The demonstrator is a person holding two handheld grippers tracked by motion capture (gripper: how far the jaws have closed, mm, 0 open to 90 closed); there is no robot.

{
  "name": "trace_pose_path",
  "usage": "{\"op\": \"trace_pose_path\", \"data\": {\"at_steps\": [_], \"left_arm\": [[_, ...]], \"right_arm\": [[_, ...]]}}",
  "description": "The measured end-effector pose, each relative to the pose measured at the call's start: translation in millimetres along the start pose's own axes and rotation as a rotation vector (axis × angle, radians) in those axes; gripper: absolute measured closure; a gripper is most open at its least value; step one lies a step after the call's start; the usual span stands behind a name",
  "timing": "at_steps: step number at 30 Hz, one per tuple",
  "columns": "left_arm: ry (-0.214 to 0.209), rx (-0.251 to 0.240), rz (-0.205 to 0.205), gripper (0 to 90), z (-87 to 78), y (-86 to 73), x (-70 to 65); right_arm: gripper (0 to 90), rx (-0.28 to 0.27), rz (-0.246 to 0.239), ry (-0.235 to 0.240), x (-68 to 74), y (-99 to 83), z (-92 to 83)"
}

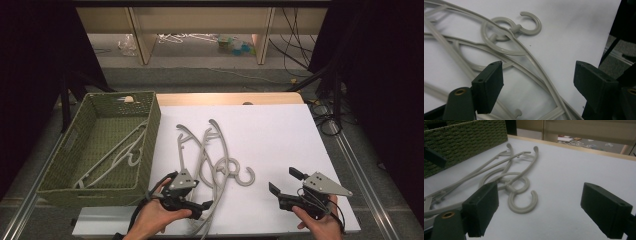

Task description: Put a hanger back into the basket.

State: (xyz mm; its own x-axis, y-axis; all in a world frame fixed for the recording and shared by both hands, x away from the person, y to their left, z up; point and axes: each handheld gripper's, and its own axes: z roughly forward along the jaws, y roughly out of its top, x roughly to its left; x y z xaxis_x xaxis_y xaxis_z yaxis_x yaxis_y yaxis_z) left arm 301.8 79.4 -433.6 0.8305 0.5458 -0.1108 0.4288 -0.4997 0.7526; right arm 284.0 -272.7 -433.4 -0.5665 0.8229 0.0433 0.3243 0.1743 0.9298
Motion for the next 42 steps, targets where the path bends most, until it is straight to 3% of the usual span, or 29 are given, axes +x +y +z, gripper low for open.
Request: {"op": "trace_pose_path", "data": {"at_steps": [1, 3, 8, 13, 14, 16, 18, 19, 20, 23, 24, 26, 27, 32, 33, 35, 36, 38, 40, 42], "left_arm": [[0.000, 0.000, 0.000, 24.6, 0.0, 0.0, 0.0], [-0.024, 0.045, -0.001, 28.1, 14.9, 4.7, -3.6], [0.004, 0.115, 0.053, 30.1, 33.7, 13.3, -5.0], [0.013, 0.131, 0.044, 31.9, 50.6, 15.3, -5.1], [0.012, 0.143, 0.071, 33.0, 52.3, 16.1, -5.1], [0.015, 0.158, 0.082, 35.0, 56.8, 16.5, -7.8], [0.004, 0.200, 0.096, 39.2, 59.8, 17.6, -7.4], [0.008, 0.217, 0.076, 39.6, 62.8, 17.2, -7.2], [0.000, 0.244, 0.109, 41.2, 63.0, 17.9, -4.9], [0.021, 0.257, 0.133, 45.4, 67.8, 16.3, -6.3], [0.027, 0.275, 0.124, 46.9, 68.3, 16.3, -6.6], [0.043, 0.270, 0.108, 49.3, 68.9, 15.1, -5.5], [0.052, 0.282, 0.108, 51.1, 68.7, 14.6, -3.9], [0.012, 0.300, 0.049, 52.4, 66.6, 14.4, 1.3], [0.005, 0.303, 0.038, 52.8, 66.0, 14.2, 3.2], [-0.012, 0.305, -0.001, 54.9, 64.8, 13.2, 6.7], [-0.012, 0.305, -0.001, 56.3, 64.8, 13.2, 6.7], [-0.038, 0.304, -0.030, 61.3, 61.7, 11.8, 10.3], [-0.056, 0.314, -0.060, 63.8, 60.5, 10.5, 11.7], [-0.071, 0.321, -0.082, 64.8, 59.5, 9.5, 12.4]], "right_arm": [[15.9, 0.000, 0.000, 0.000, 0.0, 0.0, 0.0], [15.9, 0.002, -0.001, 0.003, -0.8, -0.4, 0.0], [15.9, 0.000, 0.001, 0.007, -0.5, -0.5, 0.6], [16.0, 0.001, 0.004, 0.011, -0.3, -0.4, 0.5], [16.0, 0.002, 0.003, 0.011, -0.4, -0.5, 0.5], [16.0, 0.017, -0.003, 0.003, -0.5, 0.1, -1.2], [16.0, 0.003, 0.004, 0.014, -0.1, -0.4, 0.5], [16.1, 0.003, 0.005, 0.015, 0.0, -0.5, 0.6], [16.1, 0.004, 0.005, 0.016, 0.2, -0.5, 0.5], [16.1, 0.035, -0.005, 0.006, -0.3, 0.6, -2.3], [16.1, 0.002, 0.004, 0.015, 0.1, -0.4, 0.5], [16.2, 0.003, 0.005, 0.017, 0.1, -0.4, 0.4], [16.2, 0.034, -0.004, 0.005, -0.5, 0.6, -2.4], [16.3, 0.036, -0.005, 0.006, -0.4, 0.6, -2.3], [16.4, 0.006, 0.006, 0.015, 0.3, -0.4, 0.4], [16.5, 0.038, -0.004, 0.007, -0.1, 0.6, -2.4], [16.5, 0.038, -0.004, 0.007, 0.0, 0.6, -2.4], [16.5, -0.001, 0.005, 0.017, 0.6, -0.6, 1.1], [16.6, 0.039, -0.006, 0.007, 0.0, 0.7, -2.6], [16.6, 0.040, -0.005, 0.006, -0.1, 0.7, -2.4]]}}
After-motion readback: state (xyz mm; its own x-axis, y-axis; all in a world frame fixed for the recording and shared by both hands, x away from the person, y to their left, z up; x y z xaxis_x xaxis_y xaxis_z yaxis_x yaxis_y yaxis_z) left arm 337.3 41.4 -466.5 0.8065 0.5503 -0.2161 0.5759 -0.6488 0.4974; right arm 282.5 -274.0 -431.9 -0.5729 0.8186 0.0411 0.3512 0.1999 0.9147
